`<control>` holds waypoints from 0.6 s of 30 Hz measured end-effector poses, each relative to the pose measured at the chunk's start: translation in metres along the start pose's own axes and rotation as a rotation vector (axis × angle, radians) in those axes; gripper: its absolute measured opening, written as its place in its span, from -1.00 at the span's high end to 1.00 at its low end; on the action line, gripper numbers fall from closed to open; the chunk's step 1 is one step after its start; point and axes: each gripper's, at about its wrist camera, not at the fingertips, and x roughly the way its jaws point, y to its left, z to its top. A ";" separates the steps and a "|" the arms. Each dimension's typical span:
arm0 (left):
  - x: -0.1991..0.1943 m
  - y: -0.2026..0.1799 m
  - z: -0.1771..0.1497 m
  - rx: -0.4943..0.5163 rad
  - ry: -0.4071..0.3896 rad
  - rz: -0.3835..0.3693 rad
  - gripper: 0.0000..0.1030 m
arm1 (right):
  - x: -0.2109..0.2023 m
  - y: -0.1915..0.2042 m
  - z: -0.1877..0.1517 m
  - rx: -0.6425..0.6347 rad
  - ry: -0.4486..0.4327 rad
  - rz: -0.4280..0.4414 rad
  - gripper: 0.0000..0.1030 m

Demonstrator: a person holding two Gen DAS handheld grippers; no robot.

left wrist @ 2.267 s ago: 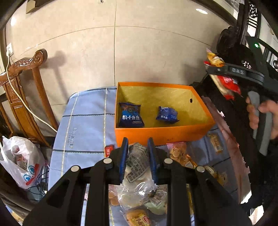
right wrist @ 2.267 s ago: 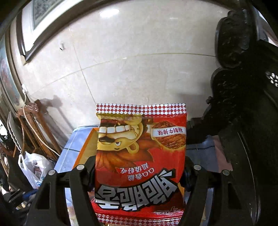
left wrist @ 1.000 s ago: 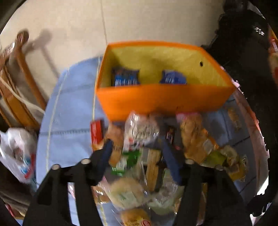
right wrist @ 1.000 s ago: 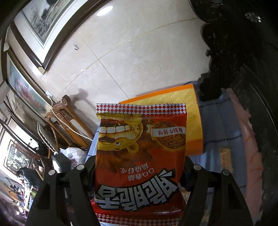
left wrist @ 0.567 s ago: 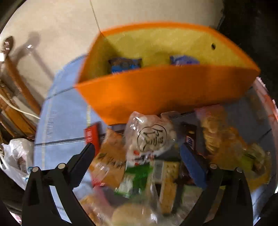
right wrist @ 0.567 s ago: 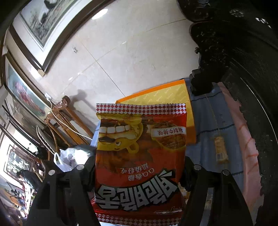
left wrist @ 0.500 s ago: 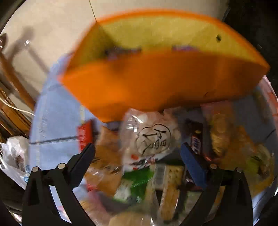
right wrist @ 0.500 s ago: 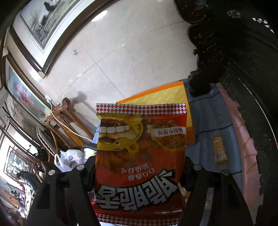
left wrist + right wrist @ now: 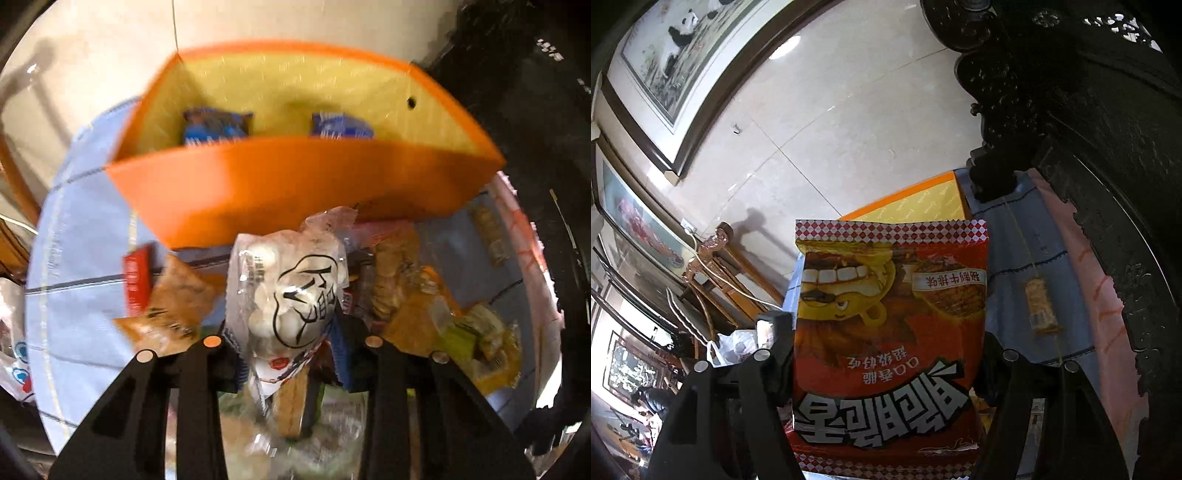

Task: Organize snacks
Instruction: 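Carry the clear bun bag into the orange box and release it with the left gripper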

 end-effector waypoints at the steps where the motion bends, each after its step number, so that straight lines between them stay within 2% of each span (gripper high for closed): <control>1: -0.008 0.001 0.000 0.000 -0.008 -0.002 0.33 | 0.000 0.001 0.000 -0.003 -0.001 0.002 -0.39; 5: -0.058 -0.002 0.003 -0.030 -0.065 -0.019 0.33 | 0.005 0.009 0.001 -0.022 0.011 0.016 -0.39; 8: -0.093 -0.004 0.016 -0.028 -0.117 -0.016 0.33 | 0.016 0.018 0.016 -0.061 0.005 -0.008 -0.39; 12: -0.126 -0.006 0.061 -0.004 -0.195 0.037 0.33 | 0.041 0.035 0.059 -0.127 -0.037 -0.041 -0.39; 15: -0.139 -0.003 0.106 -0.005 -0.258 0.075 0.33 | 0.071 0.042 0.095 -0.154 -0.026 -0.078 -0.39; 18: -0.140 0.001 0.138 -0.005 -0.268 0.095 0.33 | 0.101 0.045 0.123 -0.172 0.005 -0.131 -0.39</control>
